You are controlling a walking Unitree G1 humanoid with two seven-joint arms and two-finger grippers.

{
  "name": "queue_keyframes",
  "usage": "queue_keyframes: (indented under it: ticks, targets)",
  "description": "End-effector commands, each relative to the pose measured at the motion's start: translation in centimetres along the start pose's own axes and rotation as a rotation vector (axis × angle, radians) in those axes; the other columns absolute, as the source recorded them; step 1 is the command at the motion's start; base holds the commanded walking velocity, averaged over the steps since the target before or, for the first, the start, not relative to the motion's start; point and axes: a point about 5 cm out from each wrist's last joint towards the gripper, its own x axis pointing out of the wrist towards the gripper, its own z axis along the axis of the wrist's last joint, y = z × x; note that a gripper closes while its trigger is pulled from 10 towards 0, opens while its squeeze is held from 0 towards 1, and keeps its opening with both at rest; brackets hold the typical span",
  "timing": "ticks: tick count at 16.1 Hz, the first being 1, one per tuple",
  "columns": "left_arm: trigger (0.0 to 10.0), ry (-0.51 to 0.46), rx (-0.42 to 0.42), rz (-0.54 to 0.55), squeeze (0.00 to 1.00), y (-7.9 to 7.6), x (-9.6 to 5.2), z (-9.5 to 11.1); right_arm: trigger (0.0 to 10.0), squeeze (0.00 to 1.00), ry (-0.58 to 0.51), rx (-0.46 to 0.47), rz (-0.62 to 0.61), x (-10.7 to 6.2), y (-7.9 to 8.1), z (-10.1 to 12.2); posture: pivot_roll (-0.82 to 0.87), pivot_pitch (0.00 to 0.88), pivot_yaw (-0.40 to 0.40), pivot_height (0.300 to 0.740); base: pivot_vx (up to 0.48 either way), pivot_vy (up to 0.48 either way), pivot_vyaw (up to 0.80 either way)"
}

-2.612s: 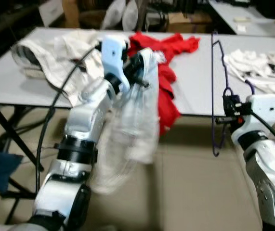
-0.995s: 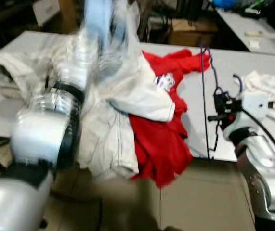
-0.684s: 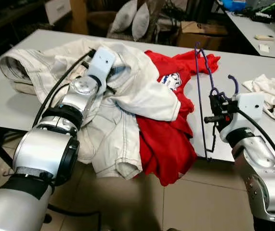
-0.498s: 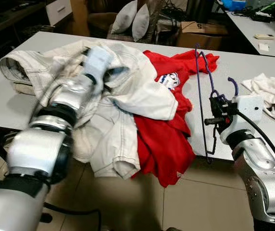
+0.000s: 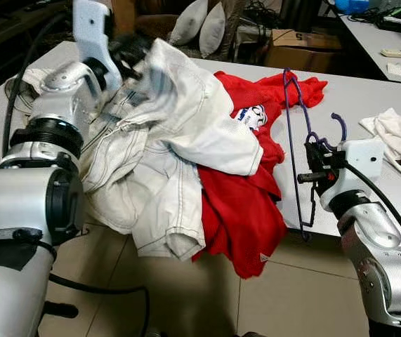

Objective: Hang hanger

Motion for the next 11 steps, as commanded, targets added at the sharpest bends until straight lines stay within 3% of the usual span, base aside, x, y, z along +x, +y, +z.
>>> queue_keyframes:
  ticks: [1, 2, 3, 4, 5, 6, 8, 11]
  targets:
    - [10.0, -0.027, 0.001, -0.105, 1.0, -1.0, 0.6, 0.8, 10.0, 0.0, -0.025, -0.011, -0.012, -0.2, -0.5, 0.5, 0.01, 0.0, 0.001, 0.74, 0.0, 0.0, 0.0]
    - [10.0, -0.066, -0.067, -0.327, 1.0, -3.3, 1.2, 0.8, 10.0, 0.0, -0.027, -0.025, -0.029, -0.2, -1.2, 0.6, 0.0, 0.0, 0.004, 0.74, 0.0, 0.0, 0.0]
    - [10.0, -0.075, -0.086, -0.378, 1.0, -3.8, 1.3, 0.9, 10.0, 0.0, -0.029, -0.028, -0.034, -0.3, -1.4, 0.7, 0.0, 0.0, 0.004, 0.74, 0.0, 0.0, 0.0]
    - [10.0, -0.038, -0.098, -0.543, 1.0, -5.6, 1.4, -0.1, 10.0, 0.0, -0.03, -0.04, -0.045, -0.4, -2.1, 0.8, 0.0, 0.0, 0.005, 0.74, 0.0, 0.0, 0.0]
    - [10.0, -0.001, -0.086, -0.598, 1.0, -6.3, 1.3, -0.9, 10.0, 0.0, -0.029, -0.044, -0.053, -0.4, -2.4, 0.8, 0.0, 0.0, 0.005, 0.74, 0.0, 0.0, 0.0]
    - [10.0, 0.103, -0.047, -0.694, 1.0, -7.5, 0.9, -3.1, 10.0, 0.0, -0.027, -0.051, -0.065, -0.6, -3.1, 1.0, -0.01, 0.0, 0.008, 0.74, 0.0, 0.0, 0.0]
    - [10.0, 0.325, 0.045, -0.755, 1.0, -9.1, -0.1, -8.0, 10.0, 0.0, -0.017, -0.069, -0.076, -1.1, -4.4, 1.2, -0.02, 0.0, 0.011, 0.74, 0.0, 0.0, 0.0]
    - [10.0, 0.477, 0.05, -0.853, 1.0, -11.0, -1.9, -11.5, 10.0, 0.0, -0.006, -0.087, -0.081, -1.6, -5.1, 1.2, -0.03, 0.0, 0.012, 0.74, 0.0, 0.0, 0.0]
